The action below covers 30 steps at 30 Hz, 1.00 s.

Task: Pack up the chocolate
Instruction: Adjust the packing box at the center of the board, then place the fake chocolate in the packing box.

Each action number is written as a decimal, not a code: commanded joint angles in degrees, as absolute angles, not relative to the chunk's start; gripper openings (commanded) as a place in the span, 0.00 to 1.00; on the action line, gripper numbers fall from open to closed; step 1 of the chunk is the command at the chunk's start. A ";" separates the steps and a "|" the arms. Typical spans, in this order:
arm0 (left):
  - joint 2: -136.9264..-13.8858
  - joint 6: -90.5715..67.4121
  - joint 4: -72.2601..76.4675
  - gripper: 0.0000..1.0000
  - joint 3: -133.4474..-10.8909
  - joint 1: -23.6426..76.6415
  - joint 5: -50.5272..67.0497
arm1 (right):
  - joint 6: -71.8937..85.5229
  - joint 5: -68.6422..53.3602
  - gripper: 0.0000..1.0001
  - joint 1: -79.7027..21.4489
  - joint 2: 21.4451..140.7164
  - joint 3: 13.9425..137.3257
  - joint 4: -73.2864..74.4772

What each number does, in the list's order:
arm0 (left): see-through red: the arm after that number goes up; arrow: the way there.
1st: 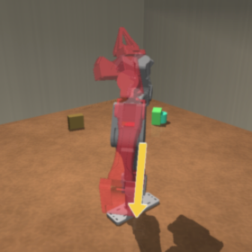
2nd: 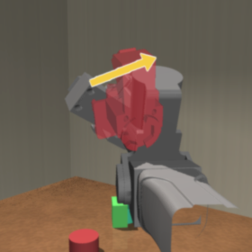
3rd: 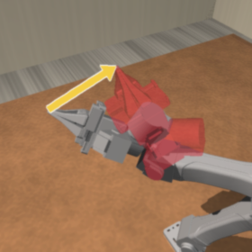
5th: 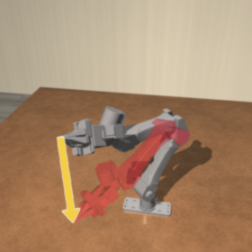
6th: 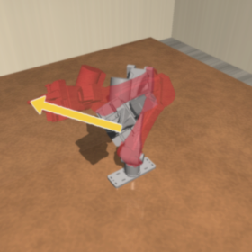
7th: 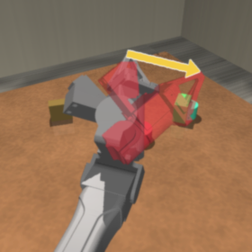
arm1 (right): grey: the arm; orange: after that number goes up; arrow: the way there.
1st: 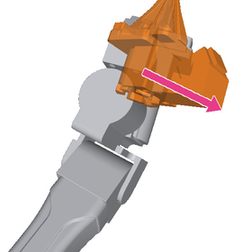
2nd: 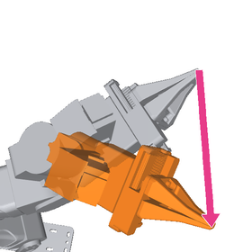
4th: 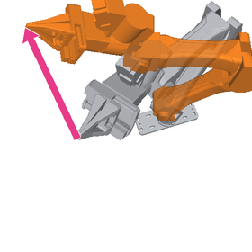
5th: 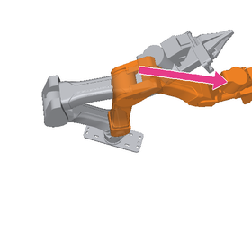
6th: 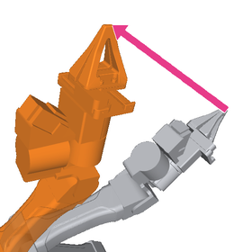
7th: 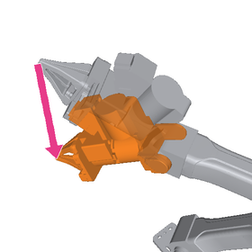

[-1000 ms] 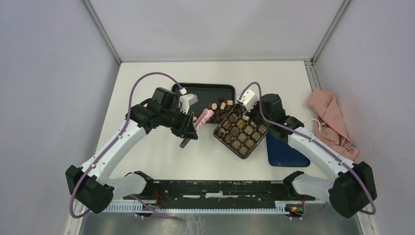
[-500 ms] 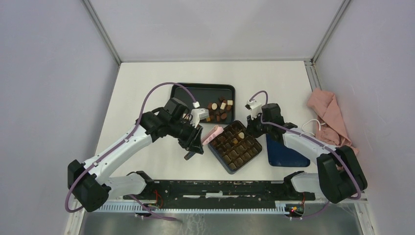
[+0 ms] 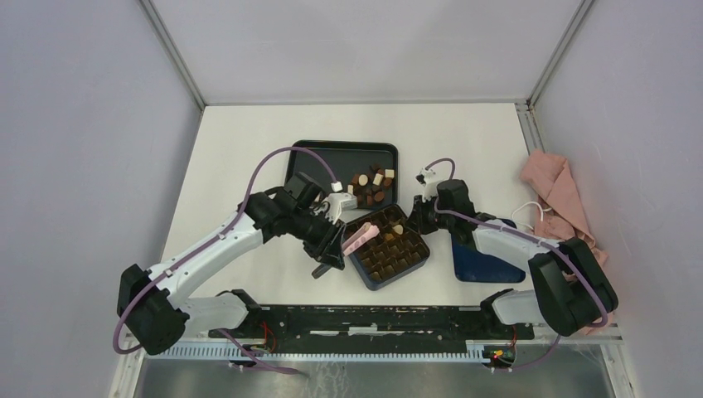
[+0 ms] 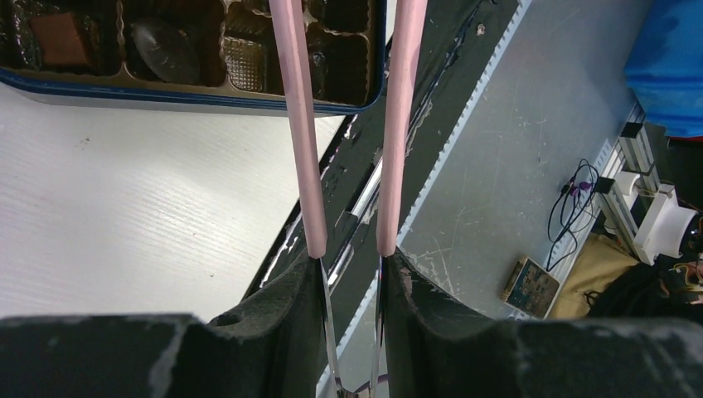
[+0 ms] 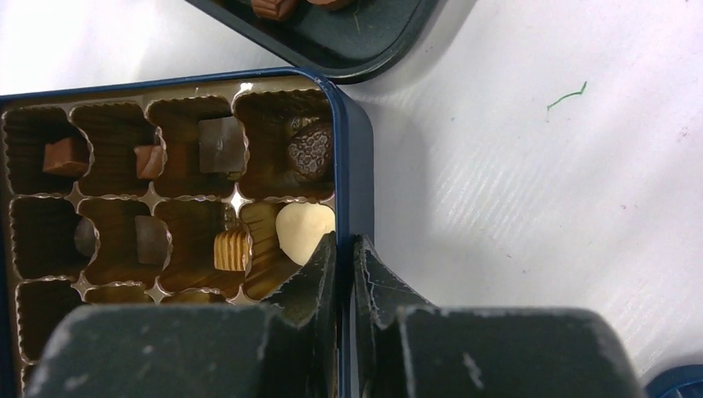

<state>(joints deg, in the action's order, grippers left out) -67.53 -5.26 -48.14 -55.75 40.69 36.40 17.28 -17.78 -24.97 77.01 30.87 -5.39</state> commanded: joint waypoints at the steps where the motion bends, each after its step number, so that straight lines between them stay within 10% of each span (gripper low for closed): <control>1: -67.87 -7.28 -49.27 0.02 -57.00 41.19 37.53 | 18.26 -16.51 0.12 -26.19 75.95 31.29 -8.44; 17: -71.64 -7.65 -58.68 0.02 -57.17 43.91 34.08 | -6.20 -25.94 0.65 -24.32 71.35 38.40 -0.19; 30: -78.70 -13.61 -61.62 0.02 -60.74 49.19 20.76 | -19.34 -39.63 0.72 -14.05 69.95 41.13 7.26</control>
<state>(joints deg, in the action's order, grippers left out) -76.79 -9.43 -60.93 -56.75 47.55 26.81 -16.03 -35.29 -14.48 70.43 39.64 6.55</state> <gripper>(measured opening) 0.358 0.720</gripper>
